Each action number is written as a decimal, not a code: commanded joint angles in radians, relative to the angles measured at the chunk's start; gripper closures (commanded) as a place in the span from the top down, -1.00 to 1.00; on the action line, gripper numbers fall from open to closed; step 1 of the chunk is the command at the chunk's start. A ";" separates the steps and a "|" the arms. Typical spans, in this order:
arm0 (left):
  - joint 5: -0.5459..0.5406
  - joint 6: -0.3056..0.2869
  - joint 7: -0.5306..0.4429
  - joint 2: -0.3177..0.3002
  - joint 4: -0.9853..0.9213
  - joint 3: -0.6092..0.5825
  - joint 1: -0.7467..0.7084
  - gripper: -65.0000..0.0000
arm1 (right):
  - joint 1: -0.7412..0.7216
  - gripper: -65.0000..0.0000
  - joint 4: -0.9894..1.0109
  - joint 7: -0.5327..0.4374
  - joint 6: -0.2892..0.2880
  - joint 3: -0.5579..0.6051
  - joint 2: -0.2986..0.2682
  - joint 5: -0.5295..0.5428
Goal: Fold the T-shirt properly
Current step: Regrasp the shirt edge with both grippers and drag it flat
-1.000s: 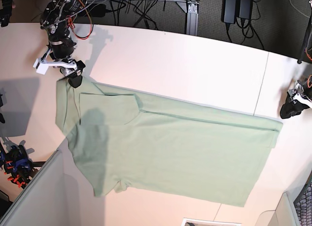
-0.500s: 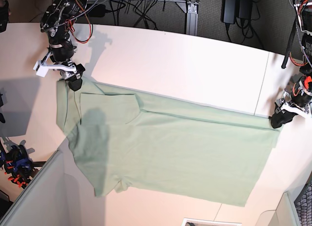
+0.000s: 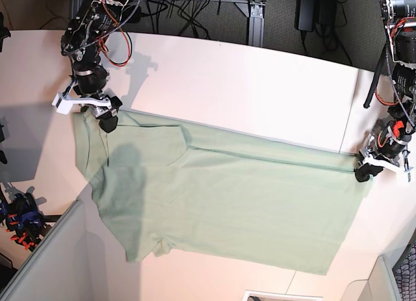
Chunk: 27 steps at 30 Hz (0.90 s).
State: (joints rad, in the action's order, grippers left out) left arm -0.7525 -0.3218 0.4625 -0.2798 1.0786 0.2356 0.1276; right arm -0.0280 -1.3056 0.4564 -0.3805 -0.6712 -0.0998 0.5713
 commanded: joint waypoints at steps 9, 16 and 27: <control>0.031 -0.084 0.027 -0.003 -0.001 -0.003 -0.001 -1.00 | -0.016 -1.00 -0.013 -0.053 -0.010 0.011 -0.016 -0.014; -0.044 -0.165 0.065 -0.018 0.020 -0.003 -0.021 -1.00 | 0.008 -1.00 -0.079 0.041 -0.010 0.011 -0.018 0.040; -0.104 -0.199 0.106 -0.060 0.282 -0.005 -0.253 -1.00 | 0.167 -1.00 -0.251 0.102 -0.010 0.011 -0.042 0.076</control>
State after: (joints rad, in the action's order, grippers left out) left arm -0.8528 -0.5156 0.5690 -0.3248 1.3460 0.2272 -0.1364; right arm 0.1429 -1.5372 0.5762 -0.3794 -0.6567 -0.1253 0.6296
